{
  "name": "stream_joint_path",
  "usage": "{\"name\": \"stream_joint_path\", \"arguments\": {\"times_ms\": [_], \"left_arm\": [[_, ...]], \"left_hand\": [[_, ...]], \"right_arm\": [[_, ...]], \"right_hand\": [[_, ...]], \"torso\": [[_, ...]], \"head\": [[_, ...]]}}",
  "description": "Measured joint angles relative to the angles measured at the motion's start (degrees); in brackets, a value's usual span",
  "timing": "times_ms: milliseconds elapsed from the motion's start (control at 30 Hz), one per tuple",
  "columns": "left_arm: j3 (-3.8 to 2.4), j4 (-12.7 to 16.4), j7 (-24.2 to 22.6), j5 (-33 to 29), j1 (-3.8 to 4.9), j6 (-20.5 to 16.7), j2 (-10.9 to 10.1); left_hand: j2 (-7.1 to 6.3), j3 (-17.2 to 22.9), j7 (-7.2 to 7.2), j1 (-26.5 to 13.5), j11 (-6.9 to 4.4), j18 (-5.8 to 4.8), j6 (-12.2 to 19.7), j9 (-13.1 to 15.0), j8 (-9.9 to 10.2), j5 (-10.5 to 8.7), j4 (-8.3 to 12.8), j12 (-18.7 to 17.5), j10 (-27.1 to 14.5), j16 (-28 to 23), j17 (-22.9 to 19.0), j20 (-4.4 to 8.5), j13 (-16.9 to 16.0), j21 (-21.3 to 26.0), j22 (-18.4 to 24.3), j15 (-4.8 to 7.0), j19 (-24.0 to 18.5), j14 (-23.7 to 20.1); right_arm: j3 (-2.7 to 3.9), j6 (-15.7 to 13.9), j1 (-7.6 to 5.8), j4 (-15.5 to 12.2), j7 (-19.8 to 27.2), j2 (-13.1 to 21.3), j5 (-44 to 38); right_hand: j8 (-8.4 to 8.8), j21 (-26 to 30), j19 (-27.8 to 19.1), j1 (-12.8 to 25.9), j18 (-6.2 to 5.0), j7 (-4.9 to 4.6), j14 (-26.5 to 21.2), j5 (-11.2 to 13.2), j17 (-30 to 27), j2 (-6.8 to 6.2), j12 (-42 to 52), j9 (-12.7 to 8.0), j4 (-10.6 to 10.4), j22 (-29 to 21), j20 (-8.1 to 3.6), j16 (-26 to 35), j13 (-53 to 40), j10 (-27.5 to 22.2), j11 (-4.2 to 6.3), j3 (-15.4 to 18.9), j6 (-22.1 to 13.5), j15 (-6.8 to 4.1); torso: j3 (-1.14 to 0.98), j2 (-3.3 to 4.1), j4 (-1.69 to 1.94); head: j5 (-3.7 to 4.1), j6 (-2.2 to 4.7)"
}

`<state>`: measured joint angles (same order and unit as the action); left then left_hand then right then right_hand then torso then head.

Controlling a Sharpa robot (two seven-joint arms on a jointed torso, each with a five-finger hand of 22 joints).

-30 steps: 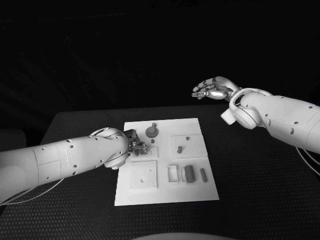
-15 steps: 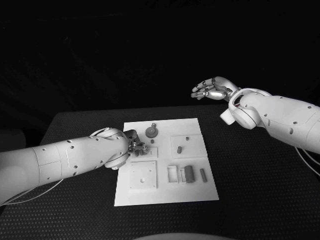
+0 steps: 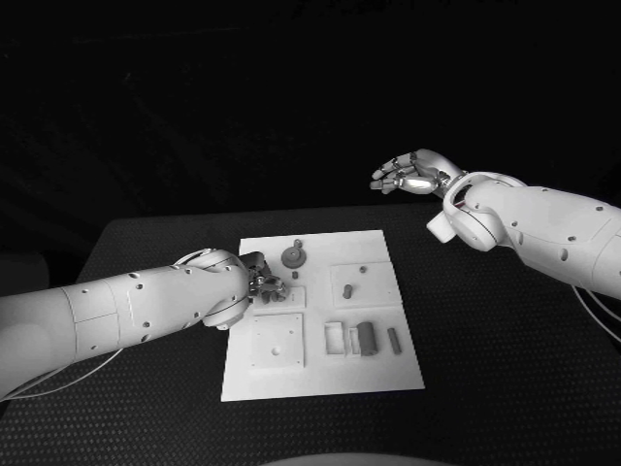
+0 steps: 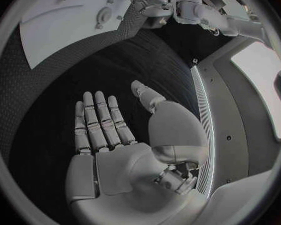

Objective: Assemble the parts on the task board

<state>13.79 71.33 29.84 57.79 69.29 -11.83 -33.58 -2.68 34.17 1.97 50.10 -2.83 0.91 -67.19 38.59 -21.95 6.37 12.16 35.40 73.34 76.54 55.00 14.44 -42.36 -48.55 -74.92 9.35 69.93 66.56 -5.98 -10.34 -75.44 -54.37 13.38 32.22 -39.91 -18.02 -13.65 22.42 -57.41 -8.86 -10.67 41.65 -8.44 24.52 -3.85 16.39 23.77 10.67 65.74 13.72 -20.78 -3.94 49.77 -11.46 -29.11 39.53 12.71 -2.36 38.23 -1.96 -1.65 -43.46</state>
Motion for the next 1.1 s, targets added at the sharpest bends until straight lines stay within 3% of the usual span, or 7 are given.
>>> {"name": "stream_joint_path", "arguments": {"times_ms": [133,500,600,833,967,1100], "left_arm": [[0.0,0.0,0.0,-0.2,0.0,0.0,0.0],[-0.01,-0.1,-0.1,-0.7,0.0,0.0,-0.2],[-0.01,-0.1,-0.1,-0.8,-0.01,0.0,-0.3],[-0.05,0.1,-0.2,-1.7,-0.02,0.0,-1.3],[-0.59,0.7,-0.4,-5.0,0.11,1.3,-2.5],[-2.61,1.1,-0.8,-8.3,0.4,3.3,-3.2]], "left_hand": [[-0.57,0.2,-0.01,-0.6,-0.76,0.03,0.3,-0.2,0.0,0.11,-0.2,0.0,0.8,-0.2,0.0,0.31,0.0,0.1,0.0,0.01,-0.3,0.0],[-1.78,-0.4,0.04,-1.8,-0.77,0.03,0.4,-0.1,0.0,-0.14,-0.8,0.0,0.8,-0.2,-0.1,0.31,0.0,0.1,0.0,0.02,-0.4,0.0],[-1.34,-3.5,0.04,-2.7,-0.95,0.04,0.4,0.0,0.0,1.35,0.3,0.0,0.6,-0.2,-0.2,-0.01,0.0,0.1,0.0,0.03,-0.7,0.0],[-2.3,-4.9,0.13,-3.8,-0.93,0.04,0.5,0.0,0.0,0.44,0.3,0.0,0.5,-0.2,-0.3,-0.09,0.0,0.4,0.0,-0.15,-0.8,-0.2],[-2.3,-5.0,0.91,-3.8,-0.1,0.05,2.9,-0.6,1.4,-0.06,0.4,-1.3,-1.7,-1.1,-0.8,-0.53,0.4,1.5,0.0,-0.8,-2.4,-2.0],[-3.16,-5.1,2.05,-3.8,1.04,0.08,5.0,-1.7,3.2,-2.57,0.5,-2.9,-3.4,-2.0,-1.6,-1.34,1.3,2.4,0.0,-1.6,-3.8,-4.0]], "right_arm": [[0.0,0.0,0.0,0.0,0.0,0.0,0.0],[0.0,0.0,0.0,0.0,0.0,0.0,0.0],[0.0,0.0,0.0,0.0,0.0,0.1,0.0],[0.0,0.0,0.03,0.0,0.0,0.2,0.0],[0.0,0.0,0.1,0.0,0.0,0.3,0.0],[0.0,0.0,0.13,0.2,0.0,0.3,0.0]], "right_hand": [[0.0,0.0,0.0,0.0,0.0,0.0,-0.2,0.0,0.0,0.0,0.0,-0.1,-0.2,0.0,0.0,0.1,0.0,0.0,0.0,0.2,0.0,-0.18],[0.0,0.2,0.0,0.0,0.0,0.0,-0.2,0.0,0.0,0.0,0.0,-0.1,-0.2,0.1,0.0,0.1,0.0,0.0,0.0,0.2,0.0,-0.19],[0.0,0.2,0.0,0.0,-0.01,-0.19,-0.2,0.0,0.0,0.0,-0.2,-0.2,-0.2,0.1,0.0,0.1,0.0,0.0,0.0,0.2,-0.2,-0.19],[0.0,0.2,0.0,0.0,-0.01,0.02,-0.4,0.0,0.0,0.0,-0.2,-0.2,-0.2,0.1,0.0,0.1,0.0,0.0,0.0,0.2,-0.4,-0.02],[0.0,0.2,0.0,0.0,0.0,0.02,-0.4,0.0,0.0,0.0,-0.2,-0.2,-0.2,0.1,0.0,0.1,0.0,0.0,0.0,0.2,-0.4,-0.02],[0.0,0.2,0.0,0.0,-0.01,0.02,-0.4,0.0,0.0,0.0,-0.2,-0.2,-0.2,0.1,0.0,0.1,0.0,0.0,0.0,0.2,-0.4,-0.02]], "torso": [[0.0,0.01,0.0],[0.01,0.0,0.0],[0.01,0.0,0.01],[0.01,-0.01,0.02],[0.01,-0.02,0.02],[0.03,-0.03,0.02]], "head": [[0.04,0.02],[0.04,-0.04],[0.04,-0.04],[0.05,-0.04],[0.09,0.07],[0.14,0.19]]}}
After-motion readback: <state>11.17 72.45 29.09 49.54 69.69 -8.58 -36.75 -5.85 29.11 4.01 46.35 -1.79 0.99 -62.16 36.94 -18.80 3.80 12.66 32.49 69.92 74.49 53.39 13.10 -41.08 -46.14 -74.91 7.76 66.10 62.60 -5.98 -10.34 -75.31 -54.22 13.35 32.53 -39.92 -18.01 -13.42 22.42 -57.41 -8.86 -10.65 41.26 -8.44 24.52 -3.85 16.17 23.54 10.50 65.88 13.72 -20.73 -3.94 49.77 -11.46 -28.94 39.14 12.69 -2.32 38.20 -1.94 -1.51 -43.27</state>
